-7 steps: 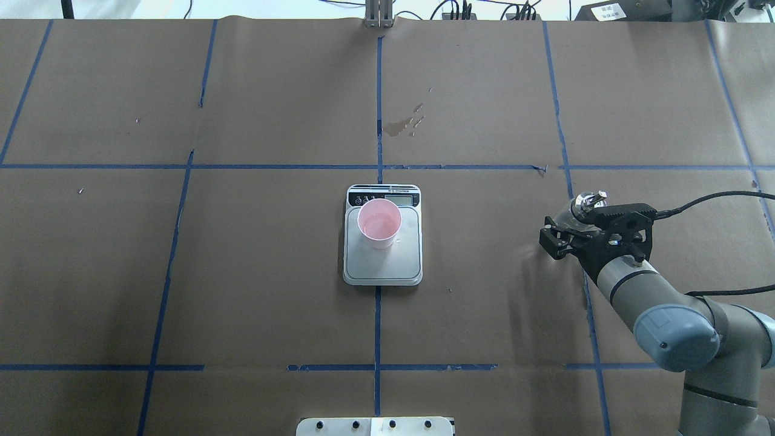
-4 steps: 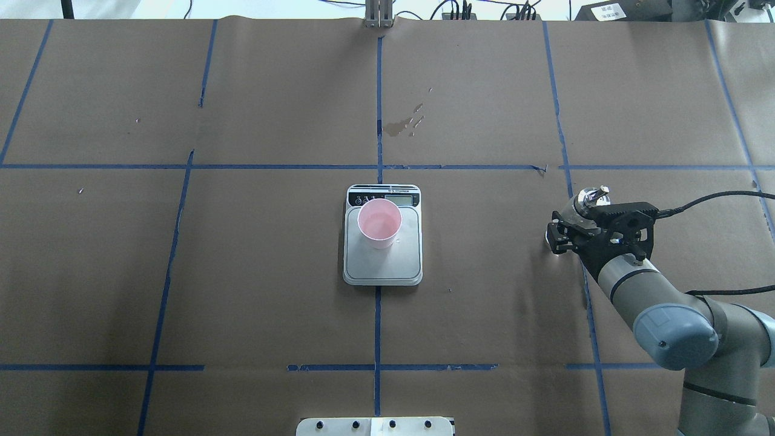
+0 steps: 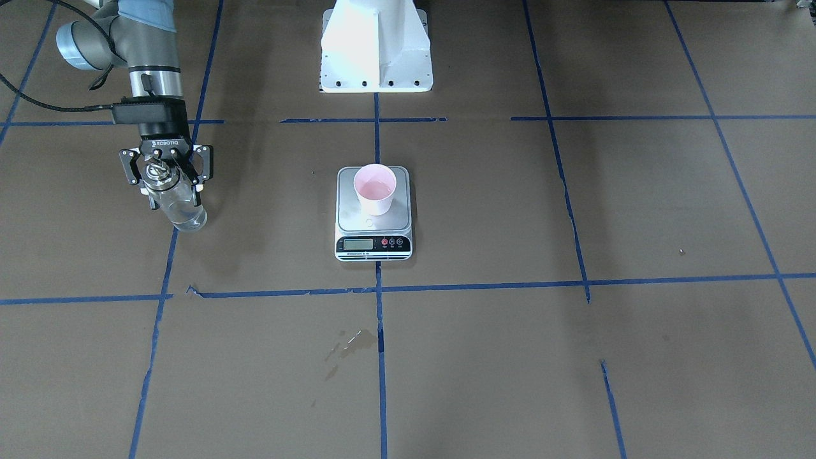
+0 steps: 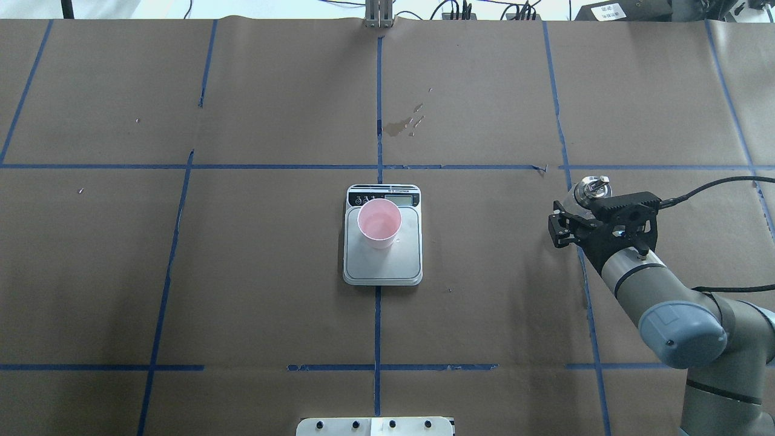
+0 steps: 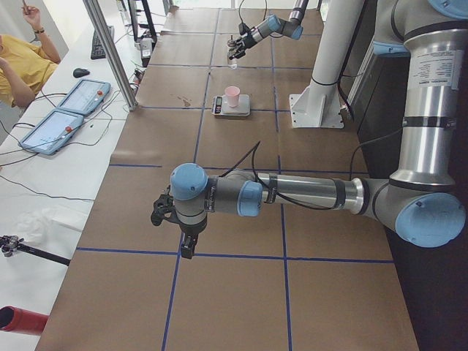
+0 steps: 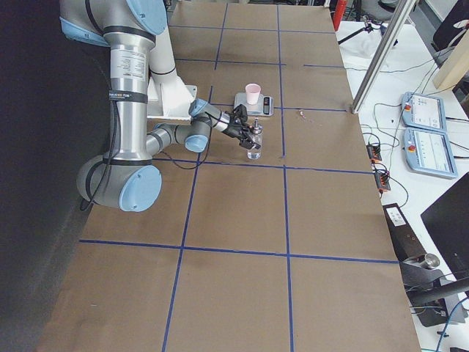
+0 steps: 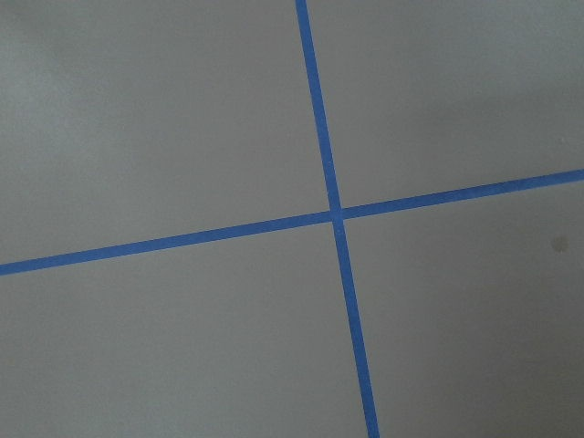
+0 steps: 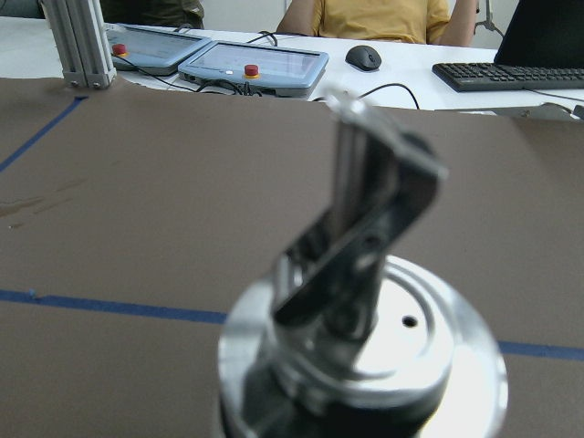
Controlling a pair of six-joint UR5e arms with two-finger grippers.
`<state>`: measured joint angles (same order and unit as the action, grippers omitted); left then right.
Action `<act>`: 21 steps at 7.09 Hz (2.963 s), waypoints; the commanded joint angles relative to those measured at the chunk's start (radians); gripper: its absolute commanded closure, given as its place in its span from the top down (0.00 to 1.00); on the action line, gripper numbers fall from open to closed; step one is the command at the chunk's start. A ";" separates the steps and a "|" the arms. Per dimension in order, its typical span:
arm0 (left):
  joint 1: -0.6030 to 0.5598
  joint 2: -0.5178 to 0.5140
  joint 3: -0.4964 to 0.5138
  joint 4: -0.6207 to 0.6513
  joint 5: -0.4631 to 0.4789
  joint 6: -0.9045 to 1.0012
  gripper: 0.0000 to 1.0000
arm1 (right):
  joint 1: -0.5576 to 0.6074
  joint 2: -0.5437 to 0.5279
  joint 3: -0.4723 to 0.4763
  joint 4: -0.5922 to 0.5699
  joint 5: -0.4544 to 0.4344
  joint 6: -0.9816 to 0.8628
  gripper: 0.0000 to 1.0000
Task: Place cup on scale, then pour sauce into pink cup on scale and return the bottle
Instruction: 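Lift the glass bottle with the right gripper and move it toward the scale, then tilt the bottle with the right gripper over the pink cup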
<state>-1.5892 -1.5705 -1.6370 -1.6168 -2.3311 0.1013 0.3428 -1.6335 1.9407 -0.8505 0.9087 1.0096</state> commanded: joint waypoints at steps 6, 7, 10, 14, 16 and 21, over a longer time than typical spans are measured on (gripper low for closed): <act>0.000 0.000 0.000 0.002 -0.001 0.000 1.00 | 0.136 0.092 0.027 -0.053 0.075 -0.325 0.00; 0.000 0.001 0.000 0.003 -0.001 0.000 1.00 | 0.139 0.125 0.027 -0.135 0.076 -0.336 0.00; 0.000 0.012 0.003 0.003 0.001 -0.005 1.00 | 0.136 0.270 0.032 -0.315 0.056 -0.531 0.00; 0.000 0.012 -0.001 0.005 -0.001 -0.005 1.00 | -0.010 0.524 -0.026 -0.824 -0.178 -0.530 0.00; 0.000 0.010 0.000 0.003 -0.001 -0.005 1.00 | -0.066 0.566 -0.162 -0.831 -0.311 -0.533 0.00; 0.000 0.010 0.003 0.005 -0.001 -0.005 1.00 | -0.106 0.574 -0.232 -0.835 -0.537 -0.746 0.00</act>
<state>-1.5892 -1.5600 -1.6349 -1.6123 -2.3317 0.0966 0.2476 -1.0605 1.7245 -1.6857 0.4247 0.2939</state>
